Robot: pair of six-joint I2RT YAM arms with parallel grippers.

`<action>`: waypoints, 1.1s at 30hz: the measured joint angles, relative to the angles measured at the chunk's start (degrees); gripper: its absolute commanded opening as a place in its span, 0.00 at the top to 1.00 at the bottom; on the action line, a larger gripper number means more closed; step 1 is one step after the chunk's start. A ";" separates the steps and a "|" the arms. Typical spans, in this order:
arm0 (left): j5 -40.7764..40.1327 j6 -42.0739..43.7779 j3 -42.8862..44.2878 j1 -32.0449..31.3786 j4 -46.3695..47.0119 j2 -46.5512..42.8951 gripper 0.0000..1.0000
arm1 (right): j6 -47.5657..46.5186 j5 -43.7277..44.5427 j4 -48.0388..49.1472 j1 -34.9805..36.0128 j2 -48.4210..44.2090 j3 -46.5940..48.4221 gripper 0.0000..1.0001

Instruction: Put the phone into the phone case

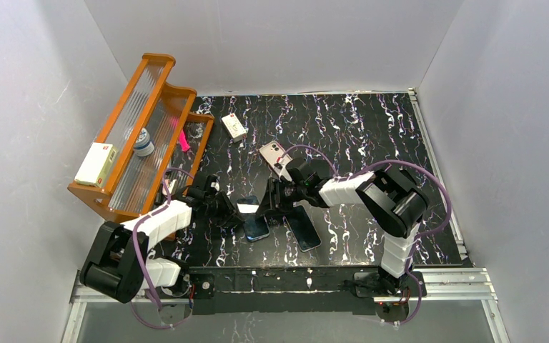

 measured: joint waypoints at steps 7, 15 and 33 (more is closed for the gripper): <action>1.22 0.98 -0.02 0.33 0.17 0.15 0.90 | 4.50 -4.44 7.10 -1.49 0.00 -2.38 0.42; 0.85 2.03 -0.11 0.17 -1.01 -0.59 0.78 | 7.28 -7.61 12.52 -0.92 0.00 -2.89 0.43; -2.19 4.02 0.66 0.11 -0.13 -1.90 0.79 | -0.59 5.14 -2.62 -0.50 -2.27 -0.59 0.40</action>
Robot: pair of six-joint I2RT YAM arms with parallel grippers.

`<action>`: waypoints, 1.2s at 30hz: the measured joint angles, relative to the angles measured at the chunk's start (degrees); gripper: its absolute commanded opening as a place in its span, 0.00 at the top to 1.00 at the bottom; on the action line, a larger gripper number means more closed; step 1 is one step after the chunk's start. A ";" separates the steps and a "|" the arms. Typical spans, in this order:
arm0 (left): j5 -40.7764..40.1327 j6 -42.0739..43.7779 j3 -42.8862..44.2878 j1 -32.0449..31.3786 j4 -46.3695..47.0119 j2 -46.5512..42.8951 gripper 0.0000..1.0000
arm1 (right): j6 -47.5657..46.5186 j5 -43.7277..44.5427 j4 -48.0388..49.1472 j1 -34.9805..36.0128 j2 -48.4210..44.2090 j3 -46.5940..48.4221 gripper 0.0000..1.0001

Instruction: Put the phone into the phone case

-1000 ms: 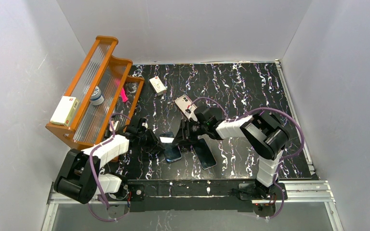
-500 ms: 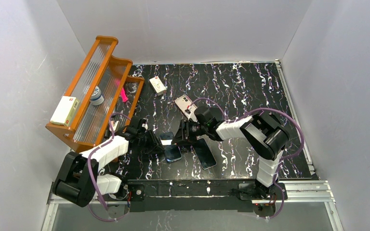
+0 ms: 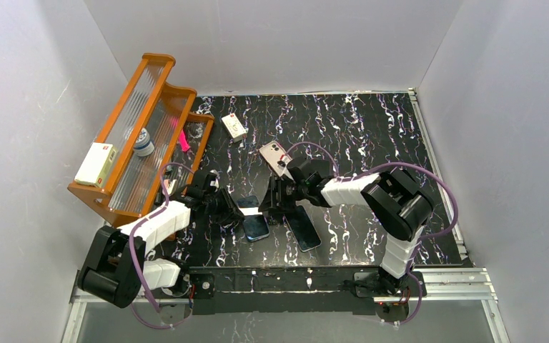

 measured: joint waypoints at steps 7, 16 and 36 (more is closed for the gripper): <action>-0.37 -0.26 -0.52 0.00 0.87 1.27 0.91 | -0.50 1.55 -1.01 1.68 0.85 2.12 0.35; 0.96 -1.51 -1.60 0.39 2.36 1.09 0.96 | 0.90 1.38 -0.74 2.86 1.86 3.56 0.36; 3.06 -2.12 -3.54 2.05 1.07 -2.23 0.93 | 9.97 -8.00 16.28 1.20 2.82 -1.27 0.44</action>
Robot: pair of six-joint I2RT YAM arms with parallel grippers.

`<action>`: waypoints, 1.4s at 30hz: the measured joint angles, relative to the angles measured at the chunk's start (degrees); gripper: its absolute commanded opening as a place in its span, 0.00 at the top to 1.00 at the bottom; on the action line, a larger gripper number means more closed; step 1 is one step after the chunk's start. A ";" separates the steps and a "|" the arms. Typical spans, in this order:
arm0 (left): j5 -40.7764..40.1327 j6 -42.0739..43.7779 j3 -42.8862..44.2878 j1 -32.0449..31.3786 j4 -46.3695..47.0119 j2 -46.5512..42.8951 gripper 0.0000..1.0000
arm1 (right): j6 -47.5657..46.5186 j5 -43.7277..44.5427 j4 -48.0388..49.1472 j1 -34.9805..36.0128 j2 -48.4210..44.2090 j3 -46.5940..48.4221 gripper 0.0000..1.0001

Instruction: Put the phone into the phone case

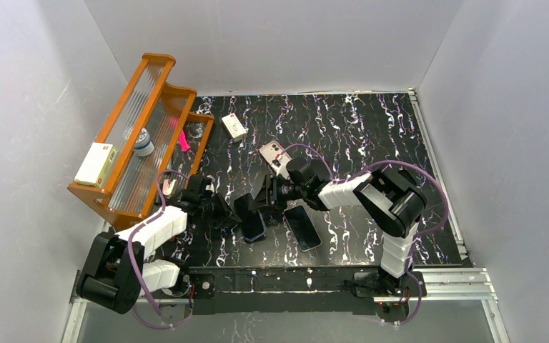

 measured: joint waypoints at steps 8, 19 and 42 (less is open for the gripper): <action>0.07 0.00 0.00 -0.28 -0.24 -0.15 0.92 | -0.52 -0.22 -0.90 0.57 2.67 0.22 0.65; 0.02 0.70 2.21 -0.50 -5.09 -4.28 0.60 | -1.66 -1.38 -1.73 0.26 2.82 0.70 0.99; 5.01 8.22 26.97 -0.50 -13.88 -14.73 0.02 | -2.78 -5.44 -4.94 -8.37 -30.88 -9.09 0.99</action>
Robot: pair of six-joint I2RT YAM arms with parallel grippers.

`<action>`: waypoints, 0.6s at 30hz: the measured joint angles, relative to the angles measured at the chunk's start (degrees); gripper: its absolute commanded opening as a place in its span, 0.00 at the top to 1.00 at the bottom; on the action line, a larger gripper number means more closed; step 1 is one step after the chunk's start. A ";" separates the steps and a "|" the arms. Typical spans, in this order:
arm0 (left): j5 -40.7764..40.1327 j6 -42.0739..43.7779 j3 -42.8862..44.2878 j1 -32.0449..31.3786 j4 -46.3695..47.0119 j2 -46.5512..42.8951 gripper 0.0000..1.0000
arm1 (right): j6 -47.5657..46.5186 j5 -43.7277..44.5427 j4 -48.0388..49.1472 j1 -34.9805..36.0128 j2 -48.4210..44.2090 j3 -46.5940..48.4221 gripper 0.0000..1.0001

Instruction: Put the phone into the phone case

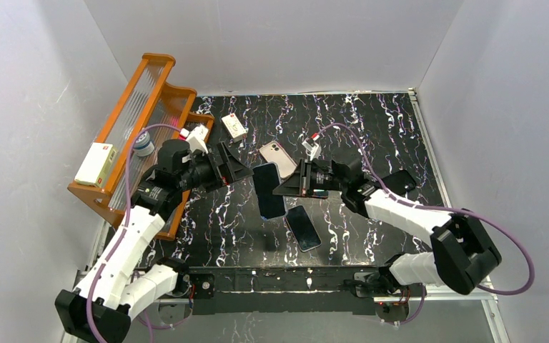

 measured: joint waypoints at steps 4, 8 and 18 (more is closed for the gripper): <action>1.42 -1.90 0.00 0.00 1.99 -2.16 0.03 | 1.42 -0.02 1.70 0.00 -4.13 -2.16 0.99; 4.76 -6.71 -1.62 0.00 9.49 -5.03 0.07 | 3.85 -0.48 5.62 0.00 -7.61 -3.74 0.99; 11.61 -18.80 -9.38 0.00 28.09 -6.05 0.31 | 13.42 -3.54 19.39 0.00 -9.60 -5.16 0.99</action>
